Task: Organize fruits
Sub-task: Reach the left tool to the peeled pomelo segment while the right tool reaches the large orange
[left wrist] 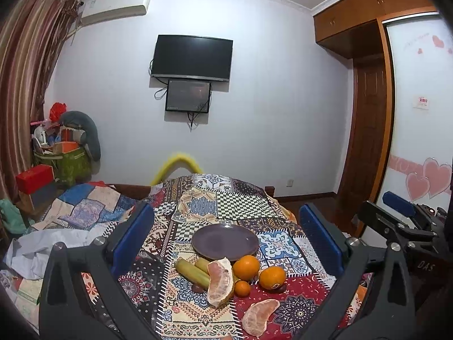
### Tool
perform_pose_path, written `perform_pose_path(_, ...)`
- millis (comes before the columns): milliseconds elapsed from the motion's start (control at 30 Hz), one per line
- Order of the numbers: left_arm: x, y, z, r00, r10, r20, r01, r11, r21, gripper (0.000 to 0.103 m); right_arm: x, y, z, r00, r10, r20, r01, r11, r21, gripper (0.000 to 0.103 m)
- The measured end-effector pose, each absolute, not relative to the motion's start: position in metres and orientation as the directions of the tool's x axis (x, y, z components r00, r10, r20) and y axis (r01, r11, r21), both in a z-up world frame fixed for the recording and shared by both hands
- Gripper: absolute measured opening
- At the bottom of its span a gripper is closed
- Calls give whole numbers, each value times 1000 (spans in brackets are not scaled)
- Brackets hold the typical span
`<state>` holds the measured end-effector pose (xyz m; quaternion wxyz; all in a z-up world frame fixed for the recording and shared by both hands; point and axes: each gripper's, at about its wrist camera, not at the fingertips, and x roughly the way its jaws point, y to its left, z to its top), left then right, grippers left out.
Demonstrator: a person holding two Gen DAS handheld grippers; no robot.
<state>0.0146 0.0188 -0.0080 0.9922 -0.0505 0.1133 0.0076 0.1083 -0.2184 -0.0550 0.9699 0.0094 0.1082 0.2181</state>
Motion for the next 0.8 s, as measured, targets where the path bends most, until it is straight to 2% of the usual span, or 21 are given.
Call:
perform_pose_path(267, 44, 29, -40, 938, -2, -346, -38, 993, -109, 102, 134, -220, -85, 847, 409, -340, -417, 907, 53, 103)
perform_pose_path(433, 67, 36, -67, 900, 7, -436, -56, 993, -100, 92, 143, -222, -103, 813, 427, -397, -436, 897, 72, 103)
perform_pose_path(567, 83, 43, -89, 865, -22, -501, -42, 992, -117, 89, 154, -223, -118, 796, 409, -447, -425, 903, 70, 103)
perform_pose_path(800, 115, 47, -126, 790, -43, -612, -47, 990, -129, 76, 179, -222, -147, 743, 382, -550, -410, 909, 78, 101)
